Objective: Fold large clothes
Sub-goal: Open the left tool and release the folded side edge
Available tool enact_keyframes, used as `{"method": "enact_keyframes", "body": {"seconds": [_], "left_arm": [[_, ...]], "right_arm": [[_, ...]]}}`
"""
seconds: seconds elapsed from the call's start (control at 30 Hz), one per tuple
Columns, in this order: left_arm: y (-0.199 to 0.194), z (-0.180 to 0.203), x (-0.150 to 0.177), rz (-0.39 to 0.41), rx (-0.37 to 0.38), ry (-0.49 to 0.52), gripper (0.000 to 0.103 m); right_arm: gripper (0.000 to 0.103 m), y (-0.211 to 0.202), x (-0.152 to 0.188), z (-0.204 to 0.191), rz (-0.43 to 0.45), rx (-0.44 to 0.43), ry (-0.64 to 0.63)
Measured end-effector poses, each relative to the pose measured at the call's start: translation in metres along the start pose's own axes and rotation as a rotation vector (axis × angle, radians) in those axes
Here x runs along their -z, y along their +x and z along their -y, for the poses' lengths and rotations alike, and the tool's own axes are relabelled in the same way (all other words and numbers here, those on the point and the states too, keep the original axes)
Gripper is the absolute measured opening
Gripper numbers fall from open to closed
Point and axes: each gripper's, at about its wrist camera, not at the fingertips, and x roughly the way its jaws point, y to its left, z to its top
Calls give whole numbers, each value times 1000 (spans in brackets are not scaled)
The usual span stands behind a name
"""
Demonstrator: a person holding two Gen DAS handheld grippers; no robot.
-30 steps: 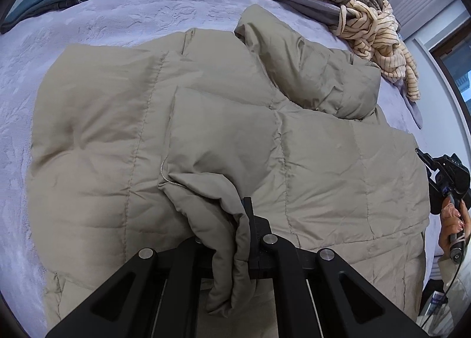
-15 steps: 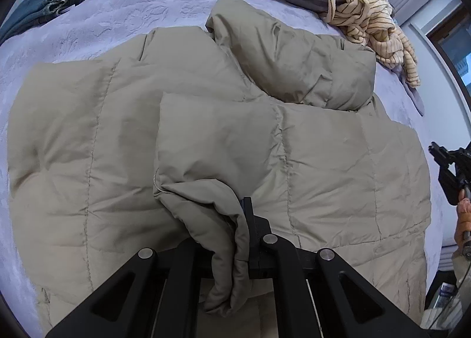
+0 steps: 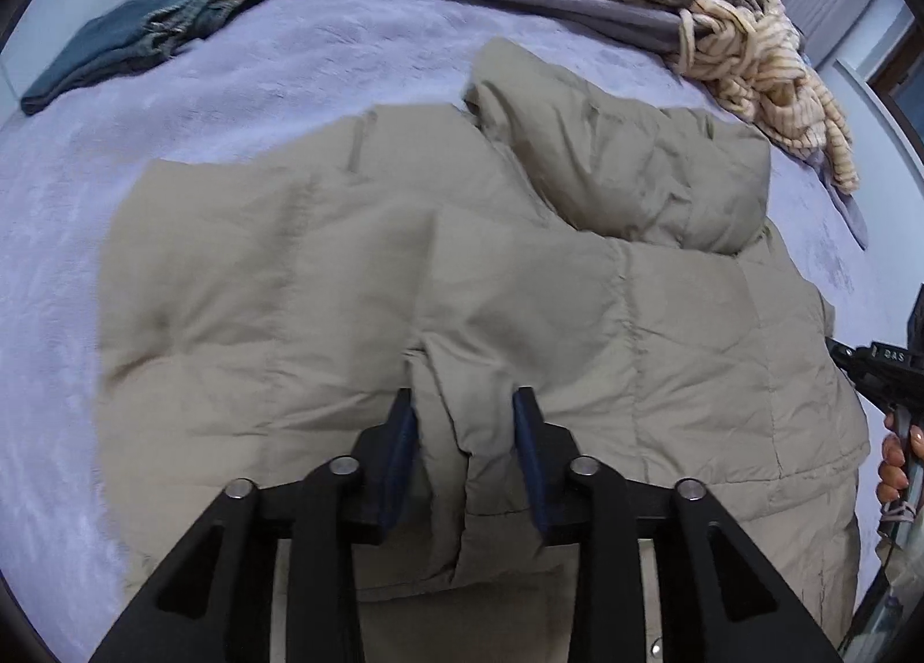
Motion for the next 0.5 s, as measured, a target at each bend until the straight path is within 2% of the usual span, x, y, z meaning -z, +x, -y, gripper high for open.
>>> {"method": "enact_keyframes", "body": {"seconds": [0.07,0.17,0.27,0.3,0.37,0.43,0.5], "left_arm": [[-19,-11,-1,55,-26,-22,47],[-37,-15,-3,95,32,-23,47],[-34,5,1,65,99,43,47],[-29,14,5,47,96,76,47],[-10,24,18,-7,41,114,47],[12,17,29,-64,13,86,47],[20,10,34,-57,33,54,47]], "right_arm": [[4,-11,1,-6,13,16,-22],[4,-34,8,-22,45,28,-88],[4,-58,33,-39,69,43,-171],[4,-62,43,-42,68,54,-195],[4,-65,64,-45,57,93,-243],[3,-55,79,-41,18,152,-284],[0,-42,87,-31,-16,193,-303]]}}
